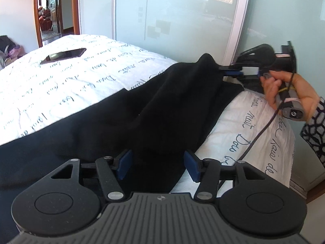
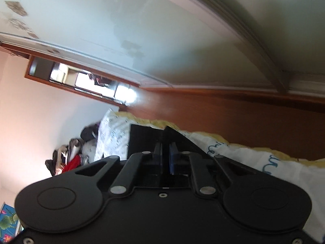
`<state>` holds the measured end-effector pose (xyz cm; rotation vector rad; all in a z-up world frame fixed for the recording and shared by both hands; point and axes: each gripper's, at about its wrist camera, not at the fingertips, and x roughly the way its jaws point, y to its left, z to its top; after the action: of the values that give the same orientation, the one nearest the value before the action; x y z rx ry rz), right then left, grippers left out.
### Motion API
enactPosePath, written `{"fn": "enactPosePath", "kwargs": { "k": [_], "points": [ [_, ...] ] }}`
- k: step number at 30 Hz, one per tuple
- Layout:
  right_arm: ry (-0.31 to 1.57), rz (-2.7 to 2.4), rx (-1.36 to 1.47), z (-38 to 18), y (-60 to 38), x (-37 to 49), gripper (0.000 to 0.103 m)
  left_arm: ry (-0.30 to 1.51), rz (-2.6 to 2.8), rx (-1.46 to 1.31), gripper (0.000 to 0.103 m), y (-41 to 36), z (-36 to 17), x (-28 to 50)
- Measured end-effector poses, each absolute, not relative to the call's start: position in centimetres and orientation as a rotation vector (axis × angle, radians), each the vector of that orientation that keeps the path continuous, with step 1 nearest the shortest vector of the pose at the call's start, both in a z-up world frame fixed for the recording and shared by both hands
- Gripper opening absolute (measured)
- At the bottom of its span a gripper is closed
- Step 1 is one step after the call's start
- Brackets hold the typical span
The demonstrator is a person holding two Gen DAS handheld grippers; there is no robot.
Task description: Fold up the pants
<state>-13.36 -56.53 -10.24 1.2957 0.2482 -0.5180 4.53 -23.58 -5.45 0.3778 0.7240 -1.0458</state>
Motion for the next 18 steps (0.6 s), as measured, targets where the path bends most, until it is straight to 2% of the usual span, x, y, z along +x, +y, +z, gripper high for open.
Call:
{"fn": "enactPosePath", "kwargs": {
  "k": [5,8,10,14,15,17,18],
  "points": [
    [0.216,-0.570,1.158,-6.7,-54.0,-16.7,0.007,0.709,-1.035,0.386,0.064,-23.5,-5.0,4.8],
    [0.307,-0.602,1.146,-7.1,-53.9,-17.0,0.008,0.717,-1.030,0.383,0.065,-23.5,-5.2,5.1],
    [0.360,-0.624,1.186,-8.2,-54.2,-17.0,0.013,0.725,-1.029,0.386,0.065,-23.7,-5.3,5.1],
    [0.331,-0.662,1.164,-7.6,-53.2,-17.7,0.014,0.699,-1.029,0.393,0.065,-23.1,-4.8,4.9],
    [0.334,-0.661,1.162,-7.5,-52.9,-17.8,0.017,0.690,-1.025,0.395,0.066,-23.0,-4.7,4.8],
    [0.361,-0.661,1.209,-8.0,-52.4,-17.8,0.051,0.683,-1.011,0.398,0.068,-22.7,-4.6,5.0],
    [0.378,-0.669,1.218,-8.2,-52.3,-17.7,0.051,0.683,-1.003,0.396,0.069,-22.6,-4.5,5.1]
  ]
}}
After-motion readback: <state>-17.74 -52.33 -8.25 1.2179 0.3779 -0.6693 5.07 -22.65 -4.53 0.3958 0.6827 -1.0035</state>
